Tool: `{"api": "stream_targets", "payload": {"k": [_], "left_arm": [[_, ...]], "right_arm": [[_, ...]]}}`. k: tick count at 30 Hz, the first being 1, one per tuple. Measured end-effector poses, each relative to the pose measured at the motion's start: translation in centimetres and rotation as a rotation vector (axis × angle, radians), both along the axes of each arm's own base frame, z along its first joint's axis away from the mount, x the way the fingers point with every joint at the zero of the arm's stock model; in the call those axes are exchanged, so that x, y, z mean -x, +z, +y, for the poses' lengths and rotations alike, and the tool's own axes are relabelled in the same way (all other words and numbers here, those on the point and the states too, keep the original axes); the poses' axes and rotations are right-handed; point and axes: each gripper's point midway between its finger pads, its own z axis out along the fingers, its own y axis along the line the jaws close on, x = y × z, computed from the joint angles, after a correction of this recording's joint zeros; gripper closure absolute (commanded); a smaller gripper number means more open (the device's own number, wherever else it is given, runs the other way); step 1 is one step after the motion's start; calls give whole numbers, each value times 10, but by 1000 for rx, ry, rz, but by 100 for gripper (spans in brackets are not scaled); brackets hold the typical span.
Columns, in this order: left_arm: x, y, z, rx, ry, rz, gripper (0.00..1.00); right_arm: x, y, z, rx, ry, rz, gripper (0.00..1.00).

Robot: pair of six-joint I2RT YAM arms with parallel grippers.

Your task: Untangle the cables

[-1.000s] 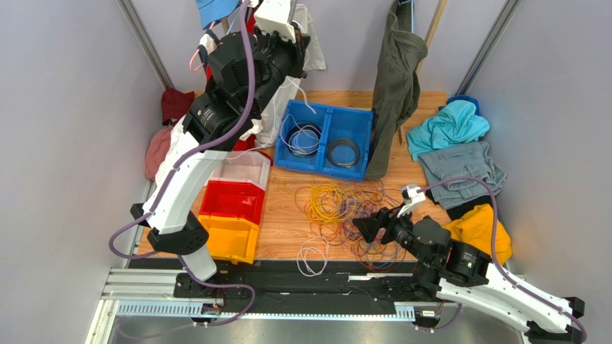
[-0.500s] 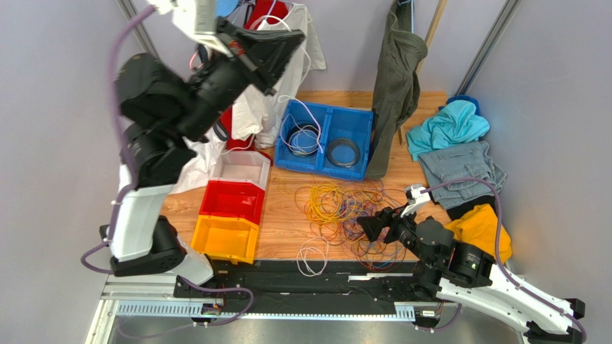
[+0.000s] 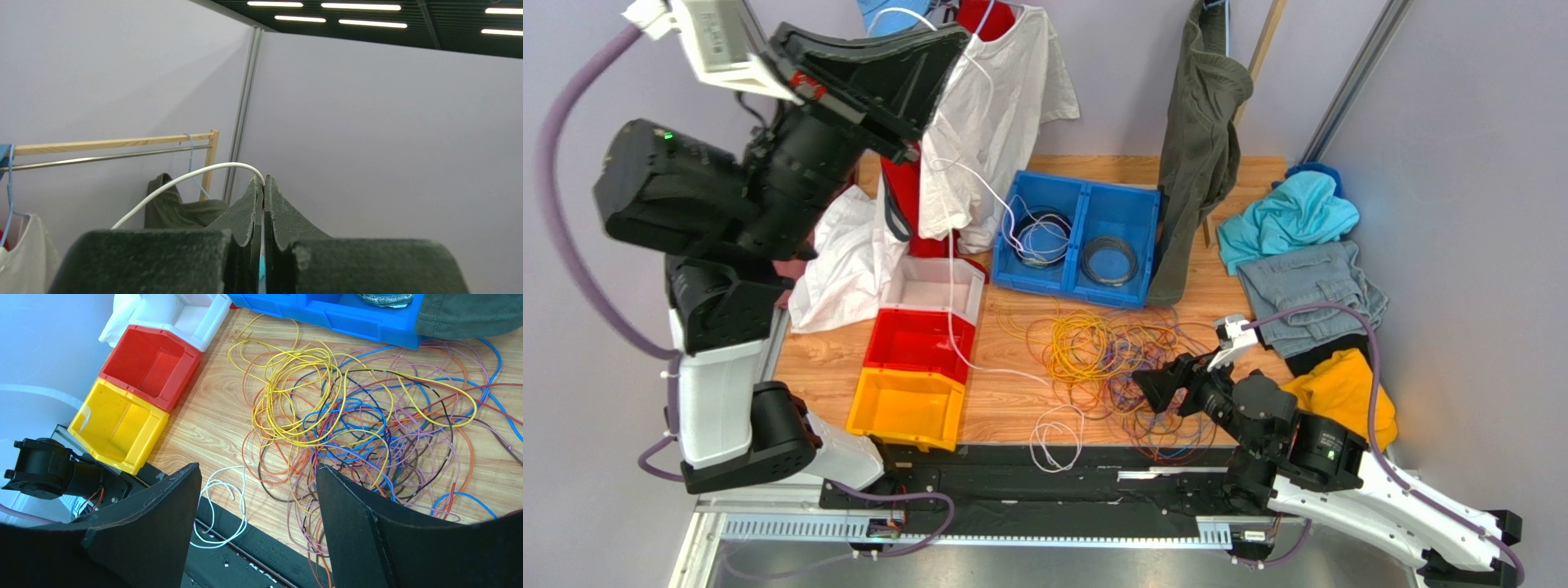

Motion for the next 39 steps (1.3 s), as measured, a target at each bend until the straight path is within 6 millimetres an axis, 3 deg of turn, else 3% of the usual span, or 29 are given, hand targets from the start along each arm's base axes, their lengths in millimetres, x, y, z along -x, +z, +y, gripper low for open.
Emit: {"api": "stream_targets", "payload": {"k": [6,10,13,19,26,31,35,39], "left_arm": [[-38,-29,-36,-87,65,64,100],[-76,-68,-71,-198,109,130,100],[-106,-93,-85,-256,127,180,100],[-160,-128,-83,-307,187,264,100],[-180,-128,-80,-297,202,255,100],[-209,-139,-77,-297,252,265,100],[-243,-171,-80,-337,297,318,100],[-284,-222,-87,-400,338,397,100]], "right_arm": [[0,-1,1,-11,-5,11,28],[0,-1,1,-11,-5,12,28],[0,-1,0,-10,-5,11,28],[-1,-2,0,-2,-10,8,28],[-3,-5,-1,28,-17,3,28],[-5,-6,-2,40,-22,-2,28],[-5,-6,-2,42,-23,-4,28],[-5,-6,-3,44,-24,-5,28]]}}
